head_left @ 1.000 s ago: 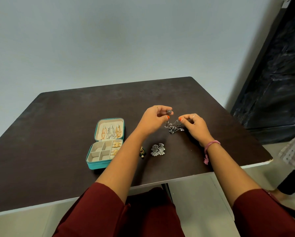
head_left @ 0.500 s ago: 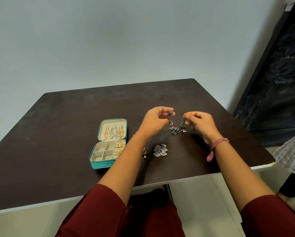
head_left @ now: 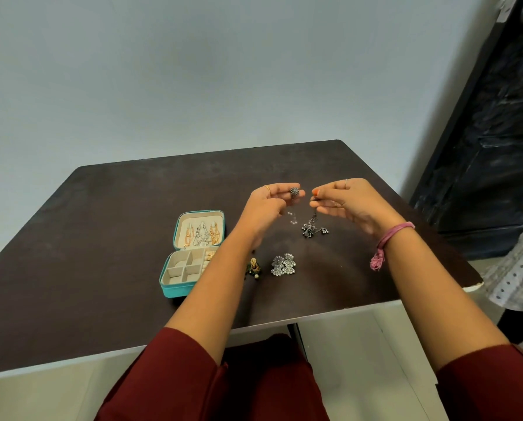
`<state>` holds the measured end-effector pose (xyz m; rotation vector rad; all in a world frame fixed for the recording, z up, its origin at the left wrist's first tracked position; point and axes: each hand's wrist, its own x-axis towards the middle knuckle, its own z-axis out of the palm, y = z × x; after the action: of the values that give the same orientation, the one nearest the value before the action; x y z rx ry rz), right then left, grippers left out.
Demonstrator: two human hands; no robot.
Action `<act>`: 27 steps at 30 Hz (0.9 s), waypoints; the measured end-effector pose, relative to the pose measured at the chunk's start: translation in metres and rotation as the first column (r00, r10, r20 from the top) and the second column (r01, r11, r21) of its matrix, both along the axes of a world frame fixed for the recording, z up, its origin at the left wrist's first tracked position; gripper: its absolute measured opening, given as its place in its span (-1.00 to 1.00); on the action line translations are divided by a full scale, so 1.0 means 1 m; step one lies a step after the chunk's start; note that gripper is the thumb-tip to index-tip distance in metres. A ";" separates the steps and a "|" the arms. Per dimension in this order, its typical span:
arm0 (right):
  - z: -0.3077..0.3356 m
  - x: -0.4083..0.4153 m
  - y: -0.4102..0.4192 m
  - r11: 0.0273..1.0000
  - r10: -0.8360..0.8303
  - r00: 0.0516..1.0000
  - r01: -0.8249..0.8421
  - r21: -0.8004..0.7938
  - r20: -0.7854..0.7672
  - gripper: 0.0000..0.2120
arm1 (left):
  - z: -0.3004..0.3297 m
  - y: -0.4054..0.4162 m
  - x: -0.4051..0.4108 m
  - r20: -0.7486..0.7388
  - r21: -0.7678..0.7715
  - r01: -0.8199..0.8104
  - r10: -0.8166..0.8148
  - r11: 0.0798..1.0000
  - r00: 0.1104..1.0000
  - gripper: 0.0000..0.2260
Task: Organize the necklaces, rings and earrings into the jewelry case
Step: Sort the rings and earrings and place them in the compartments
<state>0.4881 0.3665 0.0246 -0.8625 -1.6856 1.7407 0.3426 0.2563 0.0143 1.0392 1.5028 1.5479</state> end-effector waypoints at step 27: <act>-0.055 0.010 0.011 0.905 -0.285 0.931 0.339 0.257 -0.227 -0.81 | -0.027 0.043 0.006 -0.040 -0.059 -0.117 0.115 0.991 0.993 -0.85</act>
<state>0.4985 0.3779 -0.0306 -0.7607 -1.5329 1.2745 0.3486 0.2995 -0.0122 0.9644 1.6515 1.5594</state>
